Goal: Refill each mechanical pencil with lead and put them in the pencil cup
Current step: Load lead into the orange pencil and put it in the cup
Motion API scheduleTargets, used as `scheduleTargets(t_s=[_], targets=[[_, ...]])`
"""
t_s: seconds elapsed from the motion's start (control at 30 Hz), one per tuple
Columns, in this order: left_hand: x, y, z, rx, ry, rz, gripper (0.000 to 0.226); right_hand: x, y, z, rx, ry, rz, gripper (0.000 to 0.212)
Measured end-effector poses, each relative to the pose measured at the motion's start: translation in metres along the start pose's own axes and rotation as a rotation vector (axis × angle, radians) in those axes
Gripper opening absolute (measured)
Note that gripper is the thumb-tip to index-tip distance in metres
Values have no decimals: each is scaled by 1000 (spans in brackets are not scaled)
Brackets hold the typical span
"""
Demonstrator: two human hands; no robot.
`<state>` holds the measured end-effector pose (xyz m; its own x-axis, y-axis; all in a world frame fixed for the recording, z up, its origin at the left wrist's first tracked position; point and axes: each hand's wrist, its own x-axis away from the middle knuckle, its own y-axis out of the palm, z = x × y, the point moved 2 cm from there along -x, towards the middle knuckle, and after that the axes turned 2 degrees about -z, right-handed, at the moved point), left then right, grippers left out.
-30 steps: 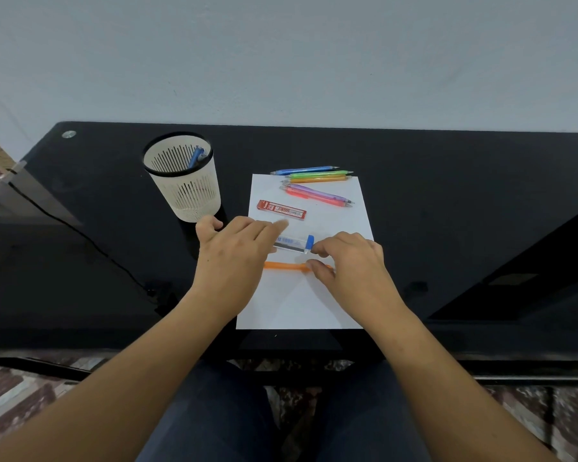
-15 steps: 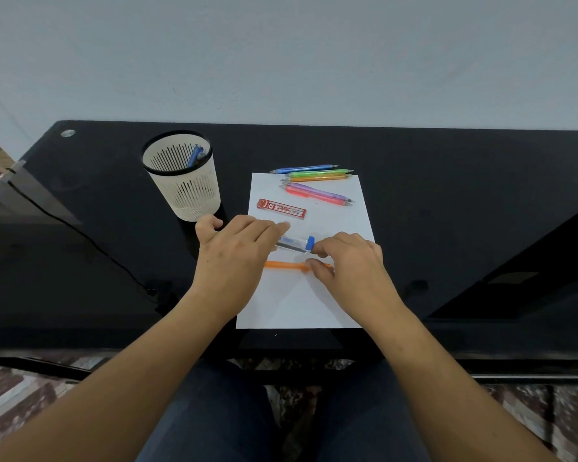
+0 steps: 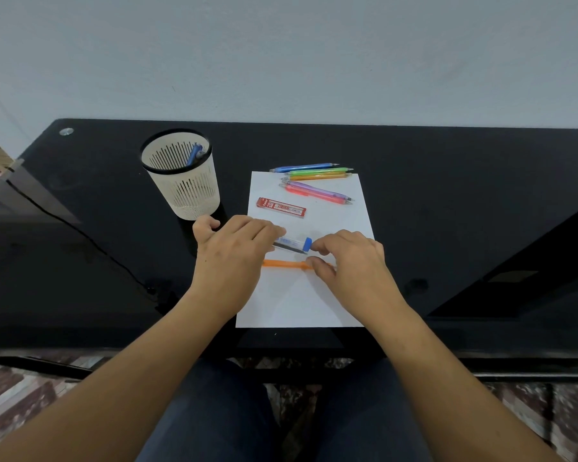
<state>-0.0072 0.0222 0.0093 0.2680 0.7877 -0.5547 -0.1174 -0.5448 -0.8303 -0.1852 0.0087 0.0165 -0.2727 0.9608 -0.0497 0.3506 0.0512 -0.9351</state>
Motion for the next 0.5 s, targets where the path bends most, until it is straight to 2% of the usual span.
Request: scheduleTargets(t_s=[0.27,0.5], targets=[[-1,-2,2,-8,-7,24,63,0,1,-1,13,-11,-16,29],[-1,-4,1,-9,12,-8,44,0,0,-2,-3,-12,-20,26]])
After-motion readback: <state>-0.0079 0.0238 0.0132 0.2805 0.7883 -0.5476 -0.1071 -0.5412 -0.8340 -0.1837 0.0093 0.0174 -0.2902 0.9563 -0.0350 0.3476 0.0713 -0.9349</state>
